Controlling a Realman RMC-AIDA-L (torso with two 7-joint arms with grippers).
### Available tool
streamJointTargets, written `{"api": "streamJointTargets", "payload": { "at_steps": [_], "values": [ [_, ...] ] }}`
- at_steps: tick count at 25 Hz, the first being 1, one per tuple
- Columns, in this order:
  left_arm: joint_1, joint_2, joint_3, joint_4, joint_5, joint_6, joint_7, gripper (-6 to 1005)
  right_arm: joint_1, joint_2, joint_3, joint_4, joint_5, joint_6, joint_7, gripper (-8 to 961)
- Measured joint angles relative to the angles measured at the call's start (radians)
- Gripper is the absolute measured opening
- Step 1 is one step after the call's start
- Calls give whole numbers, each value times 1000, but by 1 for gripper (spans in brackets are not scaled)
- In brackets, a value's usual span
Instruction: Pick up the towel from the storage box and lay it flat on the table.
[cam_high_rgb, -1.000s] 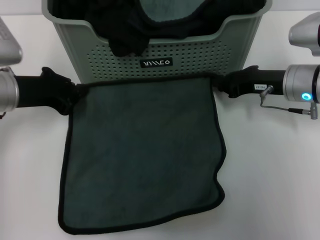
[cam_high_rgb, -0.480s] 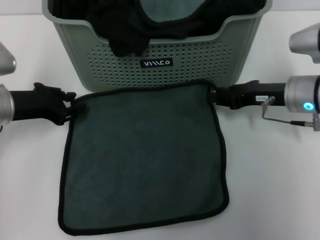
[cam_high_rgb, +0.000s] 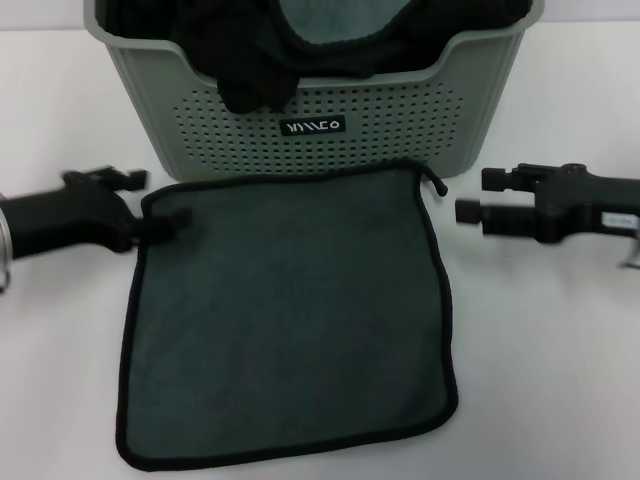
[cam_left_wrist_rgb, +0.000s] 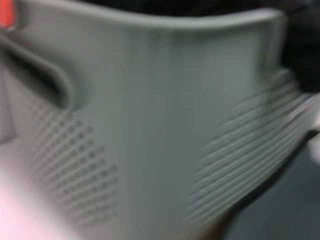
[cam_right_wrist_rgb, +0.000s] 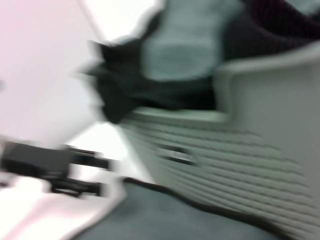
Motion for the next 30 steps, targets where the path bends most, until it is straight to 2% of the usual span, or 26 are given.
{"api": "streamJointTargets", "payload": {
  "at_steps": [2, 6, 10, 14, 21, 30],
  "values": [
    [14, 1, -3, -36, -107, 118, 80, 679, 3, 6, 70, -1, 12, 204, -93, 668],
    [19, 8, -5, -116, -261, 387, 236, 749, 18, 9, 99, -7, 28, 419, -233, 819],
    [14, 10, -6, -147, -305, 586, 312, 784, 24, 9, 42, -30, 41, 446, -328, 845],
    [22, 9, -6, -157, -349, 712, 388, 785, 4, 6, -44, -98, 54, 452, -413, 871],
    [49, 29, -6, -194, -433, 769, 458, 782, -32, 2, -76, -149, 69, 453, -456, 877],
    [49, 33, -6, -201, -429, 772, 456, 773, -39, 1, -72, -142, 95, 453, -501, 877]
  ]
}}
